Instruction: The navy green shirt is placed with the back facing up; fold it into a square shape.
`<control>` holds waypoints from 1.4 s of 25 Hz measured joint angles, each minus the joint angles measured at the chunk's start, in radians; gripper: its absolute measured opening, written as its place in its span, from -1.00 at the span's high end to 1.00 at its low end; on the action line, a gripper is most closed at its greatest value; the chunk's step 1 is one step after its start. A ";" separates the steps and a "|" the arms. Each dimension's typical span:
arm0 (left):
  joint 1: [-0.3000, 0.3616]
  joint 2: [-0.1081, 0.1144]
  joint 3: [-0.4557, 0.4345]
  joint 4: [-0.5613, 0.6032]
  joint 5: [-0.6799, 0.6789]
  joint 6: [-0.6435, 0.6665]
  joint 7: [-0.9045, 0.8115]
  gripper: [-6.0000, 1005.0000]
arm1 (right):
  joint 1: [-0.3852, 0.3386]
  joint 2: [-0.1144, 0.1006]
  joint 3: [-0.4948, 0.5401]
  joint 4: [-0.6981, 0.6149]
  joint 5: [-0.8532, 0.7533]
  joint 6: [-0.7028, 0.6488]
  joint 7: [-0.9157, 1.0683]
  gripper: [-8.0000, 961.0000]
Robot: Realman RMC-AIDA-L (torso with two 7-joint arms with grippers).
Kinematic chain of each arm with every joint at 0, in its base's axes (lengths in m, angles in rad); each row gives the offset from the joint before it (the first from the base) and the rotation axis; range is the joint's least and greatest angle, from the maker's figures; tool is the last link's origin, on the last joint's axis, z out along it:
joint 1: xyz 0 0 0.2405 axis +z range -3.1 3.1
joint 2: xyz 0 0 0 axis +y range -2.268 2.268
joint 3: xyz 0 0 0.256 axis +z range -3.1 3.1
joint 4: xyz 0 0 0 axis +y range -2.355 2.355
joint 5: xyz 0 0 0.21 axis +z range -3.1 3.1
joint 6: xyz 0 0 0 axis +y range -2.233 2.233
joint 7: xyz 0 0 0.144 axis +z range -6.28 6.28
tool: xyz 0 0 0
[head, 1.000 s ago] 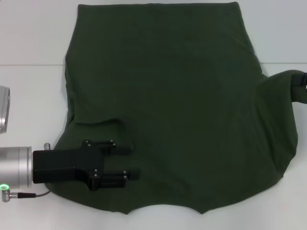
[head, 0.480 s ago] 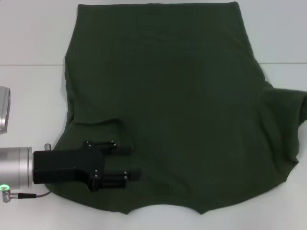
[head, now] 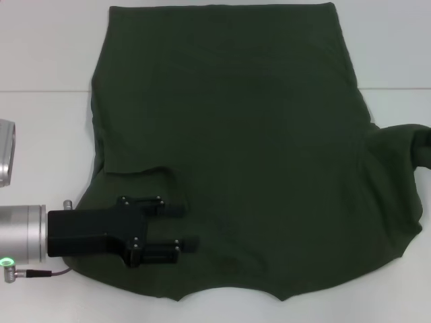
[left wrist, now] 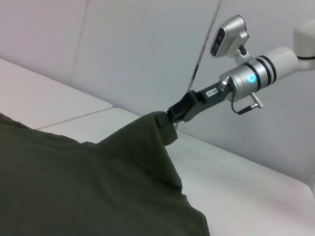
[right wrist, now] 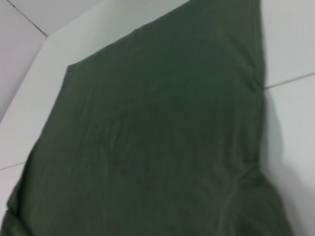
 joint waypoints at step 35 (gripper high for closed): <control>-0.002 -0.001 0.000 -0.006 0.000 -0.009 0.003 -0.50 | 0.074 0.032 0.006 0.251 0.172 0.133 -0.072 0.66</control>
